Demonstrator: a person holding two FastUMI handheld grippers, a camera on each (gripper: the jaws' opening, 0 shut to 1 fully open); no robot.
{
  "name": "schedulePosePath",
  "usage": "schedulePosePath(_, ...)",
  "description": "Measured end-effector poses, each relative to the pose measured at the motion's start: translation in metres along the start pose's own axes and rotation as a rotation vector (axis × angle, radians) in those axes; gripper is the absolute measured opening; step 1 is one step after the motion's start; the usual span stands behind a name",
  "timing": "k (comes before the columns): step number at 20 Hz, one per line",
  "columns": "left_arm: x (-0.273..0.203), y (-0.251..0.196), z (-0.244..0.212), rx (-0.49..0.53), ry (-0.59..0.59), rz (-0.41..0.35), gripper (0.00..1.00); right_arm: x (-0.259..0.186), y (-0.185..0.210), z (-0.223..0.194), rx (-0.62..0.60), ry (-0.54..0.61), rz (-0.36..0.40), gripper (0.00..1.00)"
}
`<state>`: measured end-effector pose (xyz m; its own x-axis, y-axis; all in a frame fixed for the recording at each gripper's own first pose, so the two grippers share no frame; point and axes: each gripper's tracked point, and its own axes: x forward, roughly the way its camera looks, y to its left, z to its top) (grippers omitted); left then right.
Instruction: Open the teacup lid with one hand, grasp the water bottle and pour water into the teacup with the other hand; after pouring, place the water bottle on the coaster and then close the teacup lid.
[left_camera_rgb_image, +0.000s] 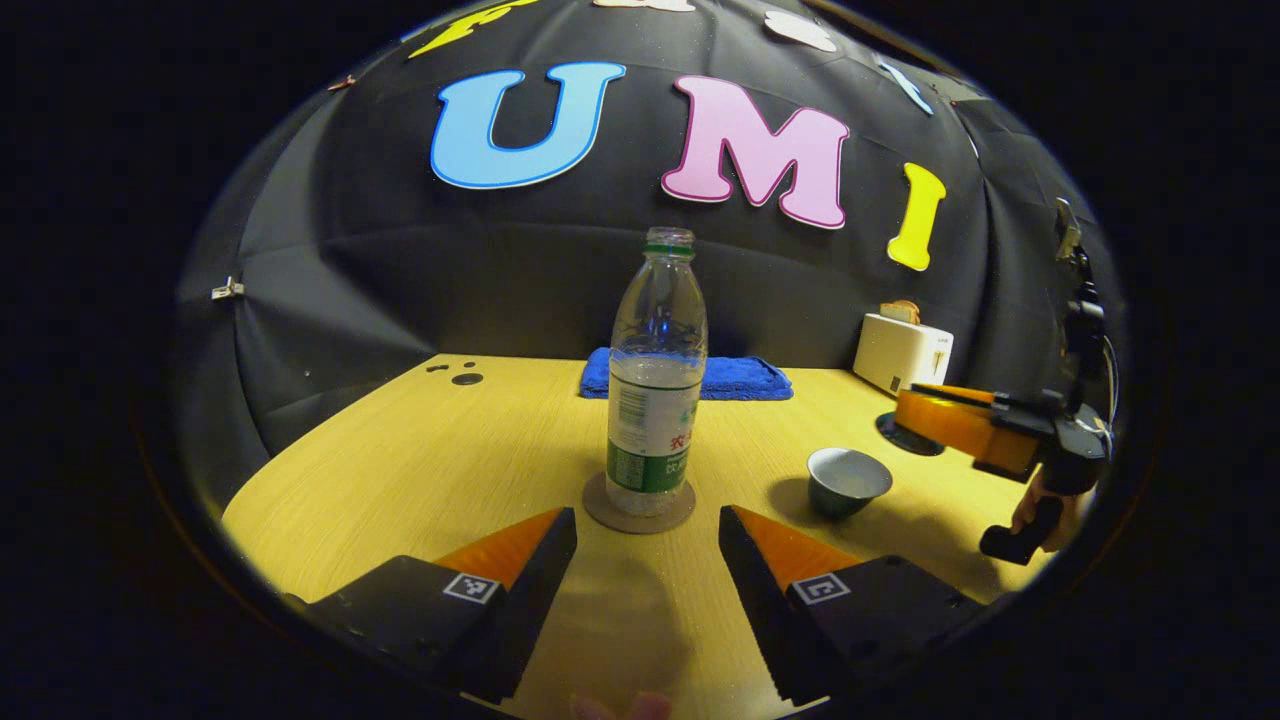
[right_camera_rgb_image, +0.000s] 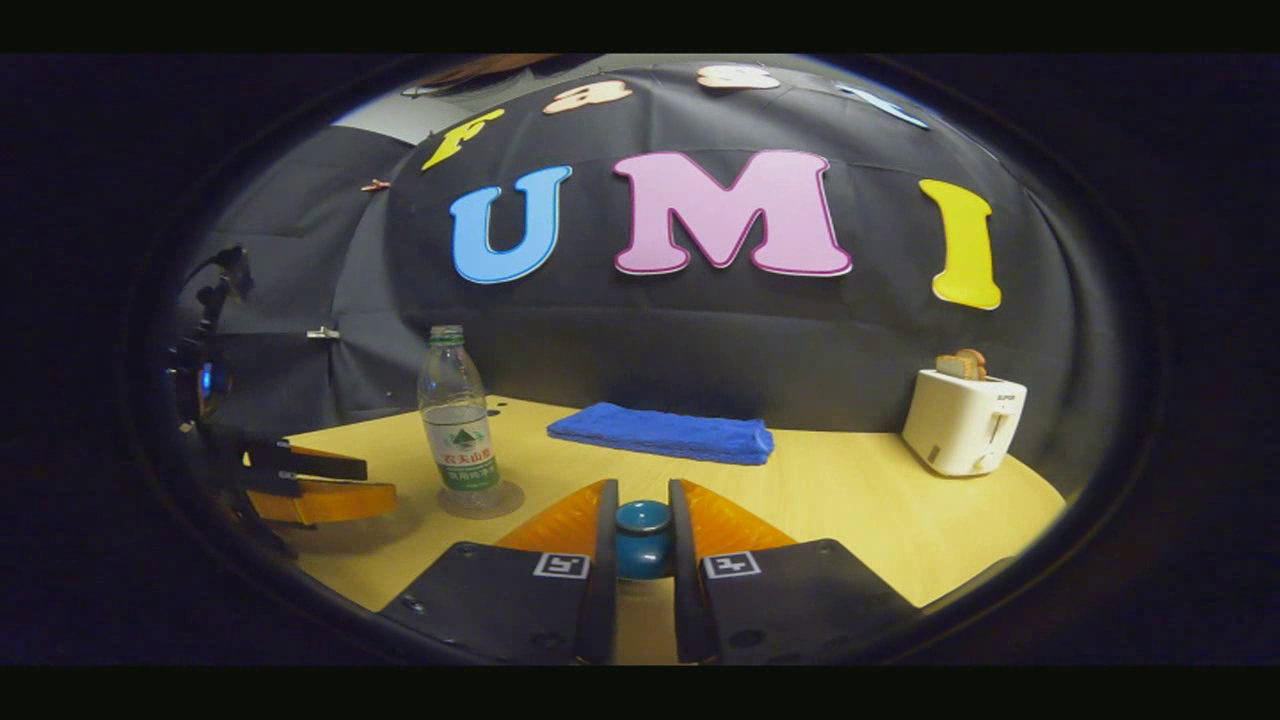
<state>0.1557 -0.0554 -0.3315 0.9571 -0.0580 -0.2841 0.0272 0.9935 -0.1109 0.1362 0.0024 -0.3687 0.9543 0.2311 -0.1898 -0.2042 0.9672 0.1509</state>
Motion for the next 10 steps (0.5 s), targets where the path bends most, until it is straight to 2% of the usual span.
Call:
schedulePosePath(2,-0.008,-0.009,0.002,0.005,-0.014,-0.011,0.9,0.006,0.007,-0.003,0.005,0.003,0.006,0.22)
schedulePosePath(3,-0.012,-0.014,-0.001,0.005,-0.013,-0.021,0.9,0.009,0.01,-0.007,0.009,0.01,0.011,0.27)
schedulePosePath(6,-0.021,-0.029,-0.003,0.025,-0.015,-0.053,0.9,0.02,0.016,-0.02,0.022,0.035,0.018,0.22)
schedulePosePath(8,-0.023,-0.033,-0.006,0.038,-0.009,-0.072,0.9,0.025,0.017,-0.025,0.036,0.044,0.02,0.31)
schedulePosePath(10,-0.024,-0.033,-0.007,0.047,-0.006,-0.079,0.9,0.027,0.017,-0.027,0.036,0.053,0.02,0.27)
